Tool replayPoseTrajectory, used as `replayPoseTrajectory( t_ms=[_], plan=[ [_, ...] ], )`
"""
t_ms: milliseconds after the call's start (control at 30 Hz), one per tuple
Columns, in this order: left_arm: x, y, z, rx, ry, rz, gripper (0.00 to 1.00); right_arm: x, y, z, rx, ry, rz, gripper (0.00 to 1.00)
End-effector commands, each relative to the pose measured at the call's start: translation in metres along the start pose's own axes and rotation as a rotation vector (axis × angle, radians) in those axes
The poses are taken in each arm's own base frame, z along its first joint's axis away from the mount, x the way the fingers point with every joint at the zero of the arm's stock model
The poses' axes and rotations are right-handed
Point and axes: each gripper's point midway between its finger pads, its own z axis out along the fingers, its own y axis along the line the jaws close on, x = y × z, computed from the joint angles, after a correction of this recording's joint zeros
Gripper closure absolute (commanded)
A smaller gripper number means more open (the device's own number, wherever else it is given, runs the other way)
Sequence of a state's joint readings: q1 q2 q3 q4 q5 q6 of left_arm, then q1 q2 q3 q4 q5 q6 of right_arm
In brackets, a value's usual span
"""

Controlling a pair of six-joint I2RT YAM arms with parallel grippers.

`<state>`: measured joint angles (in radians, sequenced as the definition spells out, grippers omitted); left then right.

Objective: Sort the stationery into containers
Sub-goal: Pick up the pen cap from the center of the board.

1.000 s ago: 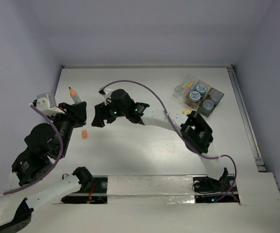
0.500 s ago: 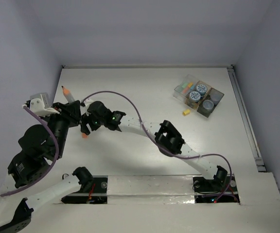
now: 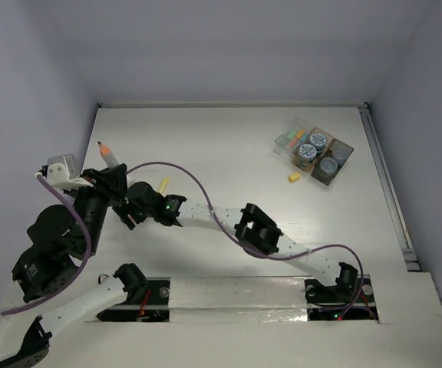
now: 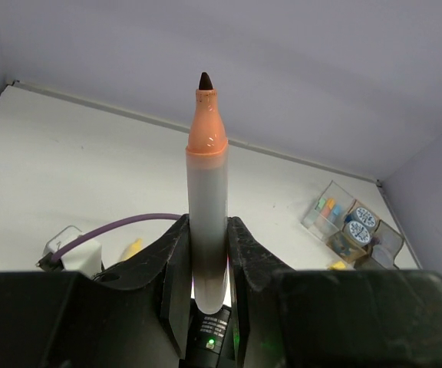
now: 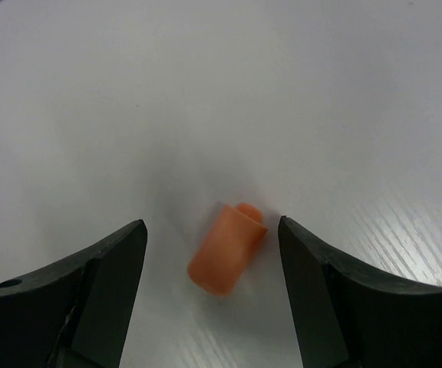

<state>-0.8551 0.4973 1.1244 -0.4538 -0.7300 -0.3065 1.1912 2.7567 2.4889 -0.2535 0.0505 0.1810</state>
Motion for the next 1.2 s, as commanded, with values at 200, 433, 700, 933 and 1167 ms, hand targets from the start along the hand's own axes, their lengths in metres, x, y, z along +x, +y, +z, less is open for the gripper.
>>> replayPoseTrajectory(
  t_ms=[200,433,700,933,1167],
  plan=[
    [-0.012,-0.003,-0.006,0.051,-0.043,-0.032,1.00,0.008,-0.032,0.012,0.156,-0.040,-0.041,0.40],
    [-0.010,-0.006,-0.006,0.063,-0.039,-0.027,1.00,0.010,-0.030,0.003,0.137,-0.042,-0.045,0.77],
    [-0.001,-0.018,-0.001,0.099,-0.013,-0.043,1.00,-0.088,0.001,-0.048,-0.018,-0.265,-0.054,0.90],
    [0.022,-0.050,0.008,0.233,0.024,-0.059,1.00,-0.113,-0.029,-0.160,-0.011,-0.391,0.038,0.91],
    [0.044,-0.109,-0.002,0.558,0.044,-0.112,1.00,-0.015,-0.099,-0.209,0.141,-0.236,0.110,0.93]
  ],
)
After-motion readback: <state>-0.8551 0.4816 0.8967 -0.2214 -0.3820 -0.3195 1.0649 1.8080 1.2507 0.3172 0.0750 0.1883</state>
